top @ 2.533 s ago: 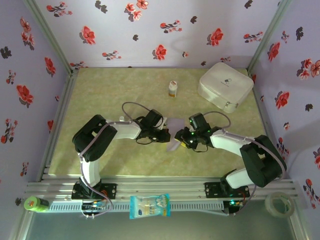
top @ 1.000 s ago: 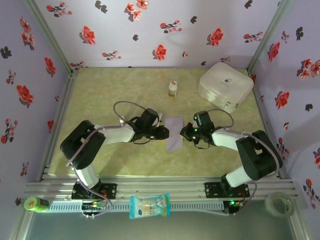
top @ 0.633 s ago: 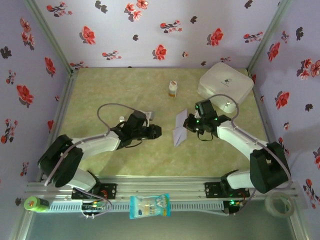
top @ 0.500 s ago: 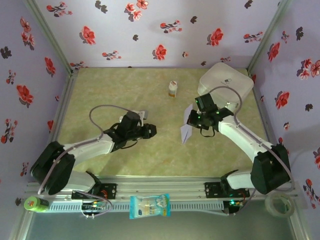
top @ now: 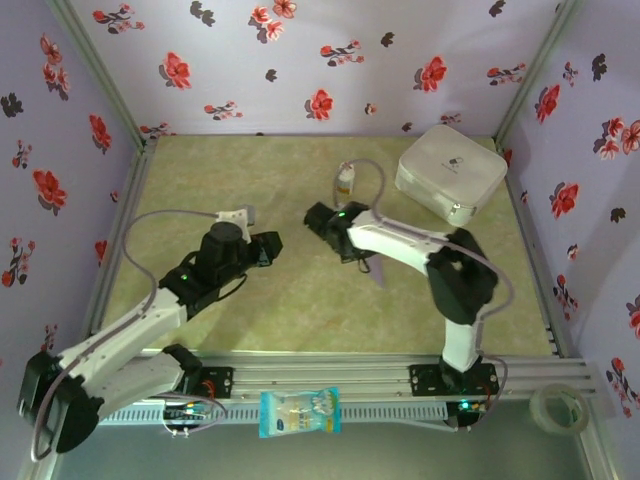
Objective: Fold a paper plane with a square sheet of paper (pick it up from the middle)
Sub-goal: Turn over the paper at the center of the table, then third fold the triangle at the center of the table.
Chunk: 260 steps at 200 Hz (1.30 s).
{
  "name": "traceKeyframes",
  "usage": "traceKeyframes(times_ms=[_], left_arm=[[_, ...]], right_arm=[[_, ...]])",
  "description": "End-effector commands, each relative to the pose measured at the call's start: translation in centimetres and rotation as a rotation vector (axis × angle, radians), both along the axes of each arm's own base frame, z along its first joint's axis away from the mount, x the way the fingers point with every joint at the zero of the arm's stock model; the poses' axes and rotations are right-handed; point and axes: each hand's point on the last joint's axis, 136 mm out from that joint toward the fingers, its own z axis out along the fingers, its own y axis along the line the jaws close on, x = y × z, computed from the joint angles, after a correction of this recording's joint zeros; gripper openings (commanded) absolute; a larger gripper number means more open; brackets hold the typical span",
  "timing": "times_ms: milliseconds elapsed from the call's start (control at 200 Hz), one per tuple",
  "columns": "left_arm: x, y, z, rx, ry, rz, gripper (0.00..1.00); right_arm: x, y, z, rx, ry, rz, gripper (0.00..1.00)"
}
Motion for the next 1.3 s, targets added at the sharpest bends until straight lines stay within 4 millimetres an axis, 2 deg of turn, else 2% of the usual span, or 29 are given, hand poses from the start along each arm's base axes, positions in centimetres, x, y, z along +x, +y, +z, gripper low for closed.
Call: traceKeyframes(times_ms=[0,125,180,275,345,385,430,445,455,535,635,740,835,940,1150,1295], left_arm=[[-0.4,3.3,0.3,0.071,-0.013,0.108,0.29],[-1.2,5.6,1.5,0.073,-0.059,0.175,0.29],[-1.5,6.3,1.9,0.084,-0.071,0.188,0.29],[-1.6,6.4,2.5,0.106,-0.090,0.168,0.31],[-1.5,6.0,2.4,0.114,-0.081,0.149,0.31],[-1.5,5.5,2.1,0.112,-0.068,0.130,0.32],[-1.4,4.6,1.8,0.106,-0.055,0.093,0.34],[-1.4,4.2,1.7,0.103,-0.051,0.071,0.34],[-1.4,3.9,1.6,0.102,-0.046,0.057,0.34],[-1.2,1.3,0.8,0.089,-0.004,-0.051,0.35],[-0.8,-1.6,-0.6,0.066,0.074,-0.156,0.36],[-0.4,-4.1,-3.1,0.057,0.184,-0.227,0.35],[-0.2,-5.8,-5.6,0.051,0.286,-0.258,0.35],[-0.2,-7.2,-7.9,0.028,0.376,-0.278,0.35],[-0.2,-8.6,-11.3,-0.001,0.500,-0.290,0.35],[-0.4,-9.3,-12.5,-0.002,0.543,-0.311,0.35]], right_arm=[[-0.1,2.2,-0.5,-0.061,-0.003,0.039,0.00],[-0.7,7.5,-2.9,0.122,0.083,0.092,0.04],[-1.2,8.9,-3.6,0.188,0.131,0.096,0.07],[-2.2,11.9,-3.7,0.378,0.202,0.127,0.12],[-2.7,12.8,-3.2,0.515,0.256,0.134,0.20],[-2.7,12.7,-2.4,0.601,0.265,0.129,0.27],[-2.6,12.3,-1.1,0.709,0.248,0.122,0.40],[-2.5,12.0,-0.9,0.741,0.243,0.116,0.41],[-2.2,11.9,0.0,0.772,0.225,0.115,0.42],[-1.6,9.3,1.6,0.920,0.180,0.058,0.43],[-0.9,5.0,1.0,1.019,0.142,-0.058,0.37],[-1.1,2.8,-0.4,1.145,0.161,-0.155,0.19],[-1.8,2.2,-1.7,1.190,0.176,-0.188,0.07],[-2.4,2.7,-3.0,1.211,0.223,-0.197,0.02],[-2.5,3.7,-4.8,1.253,0.290,-0.214,0.00],[-3.0,3.5,-6.2,1.224,0.327,-0.222,0.00]])
